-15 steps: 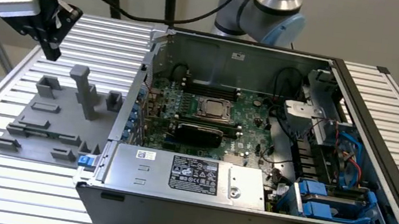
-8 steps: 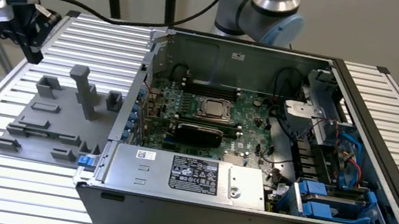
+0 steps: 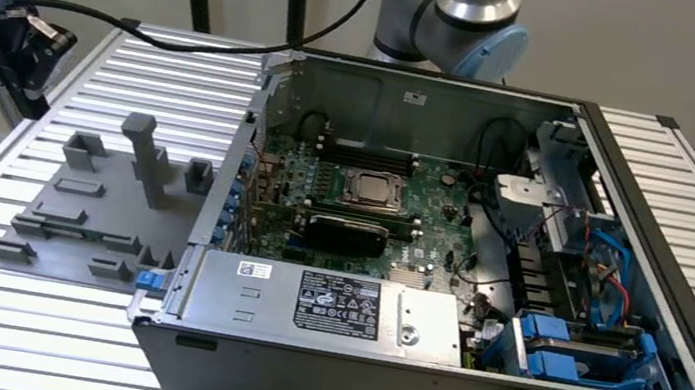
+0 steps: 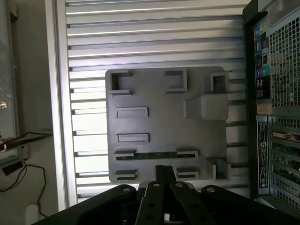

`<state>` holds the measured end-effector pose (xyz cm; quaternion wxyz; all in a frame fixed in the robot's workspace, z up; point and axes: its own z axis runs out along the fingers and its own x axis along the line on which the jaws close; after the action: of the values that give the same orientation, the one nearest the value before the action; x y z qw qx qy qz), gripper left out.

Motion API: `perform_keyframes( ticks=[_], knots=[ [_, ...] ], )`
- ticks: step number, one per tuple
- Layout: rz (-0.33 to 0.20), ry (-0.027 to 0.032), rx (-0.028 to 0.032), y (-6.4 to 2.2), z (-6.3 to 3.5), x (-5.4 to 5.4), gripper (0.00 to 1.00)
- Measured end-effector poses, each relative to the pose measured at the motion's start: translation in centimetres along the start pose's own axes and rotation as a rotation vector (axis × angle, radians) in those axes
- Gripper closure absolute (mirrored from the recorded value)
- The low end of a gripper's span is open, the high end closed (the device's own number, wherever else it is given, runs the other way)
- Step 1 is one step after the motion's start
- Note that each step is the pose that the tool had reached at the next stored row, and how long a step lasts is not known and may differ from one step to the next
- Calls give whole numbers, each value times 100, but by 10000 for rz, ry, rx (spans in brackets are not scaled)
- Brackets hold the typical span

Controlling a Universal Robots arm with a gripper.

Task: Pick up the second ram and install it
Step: 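Reach for the second ram, then pick up the second ram and move it above second insertion slot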

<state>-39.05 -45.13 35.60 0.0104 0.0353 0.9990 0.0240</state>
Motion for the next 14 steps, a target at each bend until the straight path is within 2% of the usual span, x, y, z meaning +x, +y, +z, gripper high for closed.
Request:
perform_keyframes(
  ticks=[14],
  knots=[
    [1,-4,-11,0,1,0,89]
  ],
)
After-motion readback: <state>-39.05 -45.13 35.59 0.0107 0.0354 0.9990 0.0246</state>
